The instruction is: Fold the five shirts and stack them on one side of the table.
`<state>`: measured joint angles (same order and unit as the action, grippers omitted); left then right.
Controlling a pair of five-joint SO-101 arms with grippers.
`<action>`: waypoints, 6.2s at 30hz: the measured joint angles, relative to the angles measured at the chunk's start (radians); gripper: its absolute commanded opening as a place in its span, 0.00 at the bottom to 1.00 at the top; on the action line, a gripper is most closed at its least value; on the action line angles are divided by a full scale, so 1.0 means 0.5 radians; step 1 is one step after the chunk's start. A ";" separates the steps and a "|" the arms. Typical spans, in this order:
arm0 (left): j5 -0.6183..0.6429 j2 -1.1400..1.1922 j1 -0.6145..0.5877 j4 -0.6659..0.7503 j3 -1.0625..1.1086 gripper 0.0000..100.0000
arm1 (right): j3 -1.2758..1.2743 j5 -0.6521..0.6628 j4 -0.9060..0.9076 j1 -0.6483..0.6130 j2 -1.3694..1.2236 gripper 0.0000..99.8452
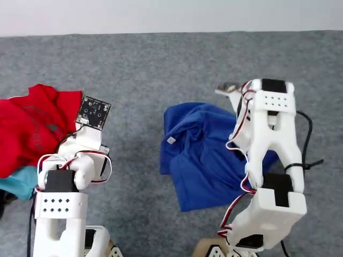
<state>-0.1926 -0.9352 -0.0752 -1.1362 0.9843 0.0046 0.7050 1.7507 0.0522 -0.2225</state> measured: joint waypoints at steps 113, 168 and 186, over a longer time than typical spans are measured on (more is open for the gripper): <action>0.000 0.003 0.166 0.433 0.249 0.02 | -1.043 0.074 -0.451 -0.224 0.681 0.24; 0.077 0.003 0.166 0.433 0.341 0.02 | -0.316 0.169 -0.292 0.098 0.126 0.01; 0.206 0.184 0.350 0.617 0.114 0.02 | 0.037 0.169 -0.003 0.095 0.212 0.01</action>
<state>-0.0898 -0.8431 0.0997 -0.8278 1.0411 0.0230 0.7894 1.7492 0.0997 -0.1166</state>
